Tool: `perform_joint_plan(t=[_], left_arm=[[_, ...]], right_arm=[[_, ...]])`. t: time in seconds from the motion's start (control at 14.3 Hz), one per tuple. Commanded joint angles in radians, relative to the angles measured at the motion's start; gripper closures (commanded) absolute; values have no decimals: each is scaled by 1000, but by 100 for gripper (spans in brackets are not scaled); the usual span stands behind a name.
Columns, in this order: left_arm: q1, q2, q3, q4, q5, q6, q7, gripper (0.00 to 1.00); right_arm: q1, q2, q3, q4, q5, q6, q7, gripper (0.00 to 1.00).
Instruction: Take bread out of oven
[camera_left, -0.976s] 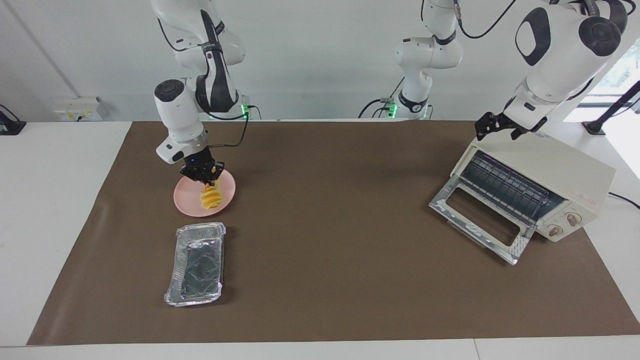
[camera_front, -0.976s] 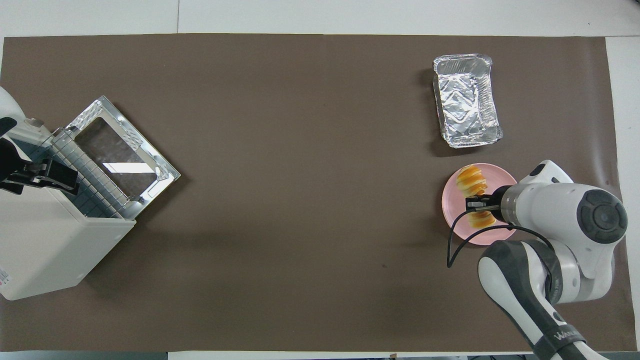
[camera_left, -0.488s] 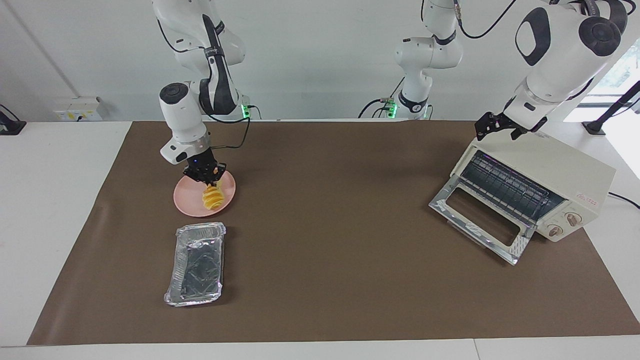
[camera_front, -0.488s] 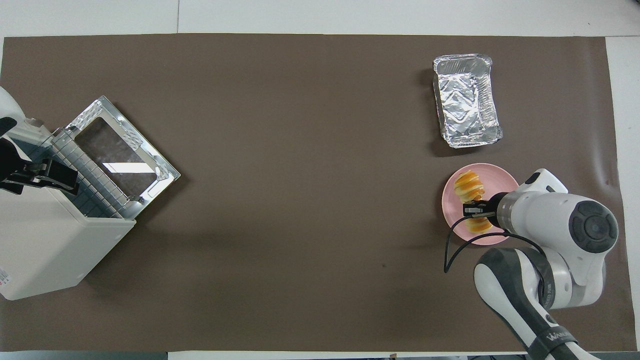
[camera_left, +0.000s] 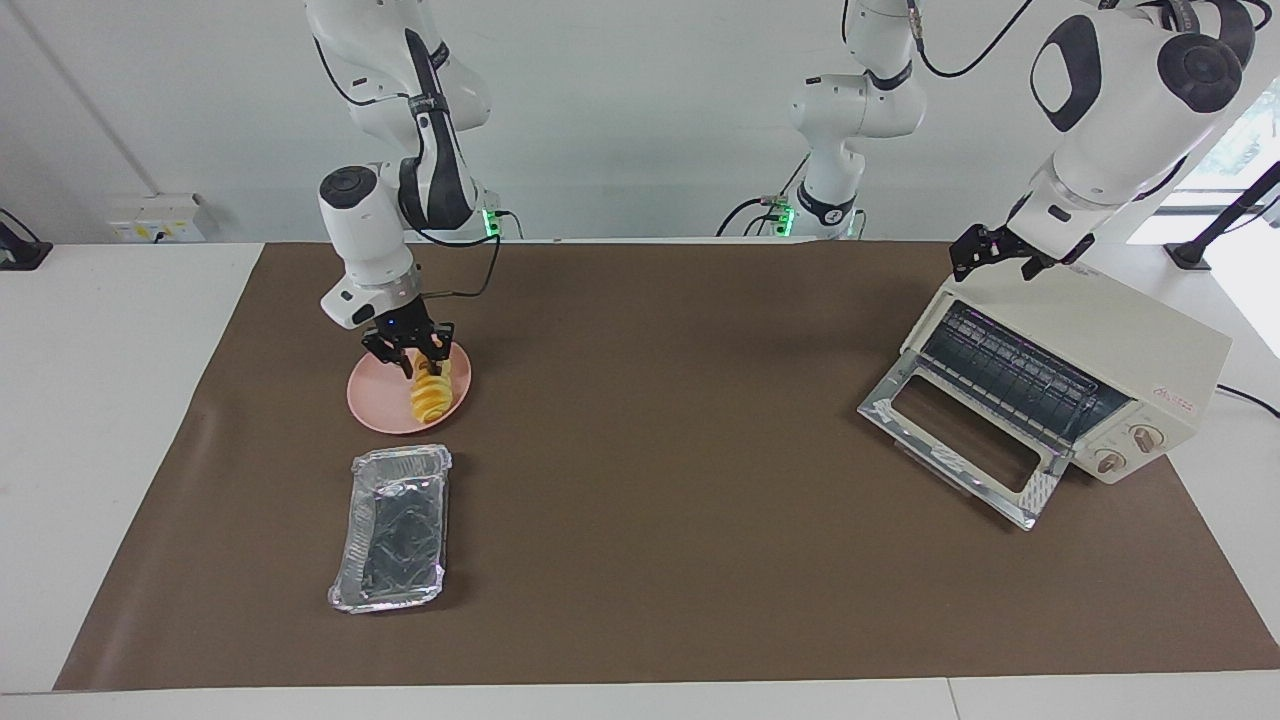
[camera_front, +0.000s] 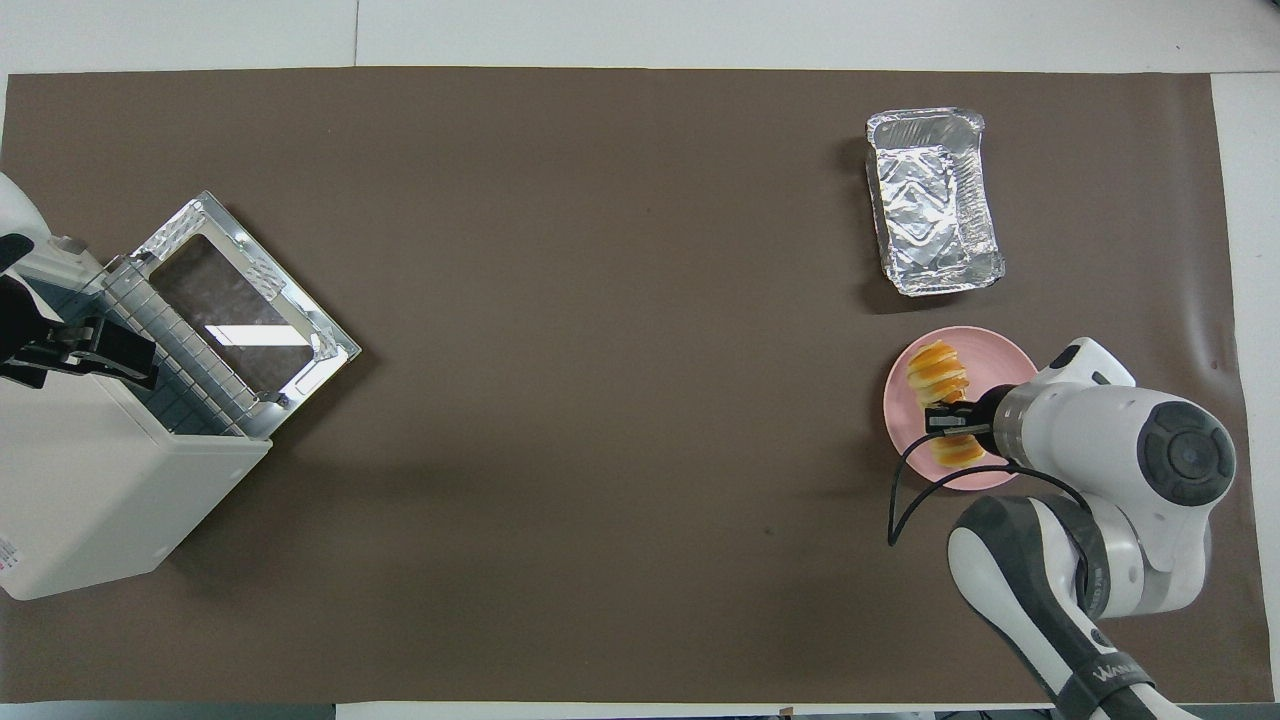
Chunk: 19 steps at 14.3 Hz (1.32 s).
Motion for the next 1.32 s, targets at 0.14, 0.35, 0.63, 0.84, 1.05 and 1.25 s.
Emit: perform_joint_plan(t=[0.14, 0.35, 0.63, 0.84, 1.05, 1.25], left_arm=[[3, -8, 0, 2, 0, 5, 3, 0], [3, -8, 0, 2, 0, 5, 3, 0], [3, -8, 0, 2, 0, 5, 3, 0], [3, -8, 0, 2, 0, 5, 3, 0], [3, -8, 0, 2, 0, 5, 3, 0], [3, -8, 0, 2, 2, 5, 3, 0]], right_arm=[[-5, -25, 7, 93, 9, -182, 11, 0], [-6, -17, 6, 288, 7, -426, 3, 0], [-11, -11, 3, 478, 6, -629, -14, 0], [-38, -9, 1, 571, 4, -707, -95, 0], [-87, -9, 3, 631, 4, -764, -187, 0], [-106, -9, 1, 678, 4, -831, -241, 0]])
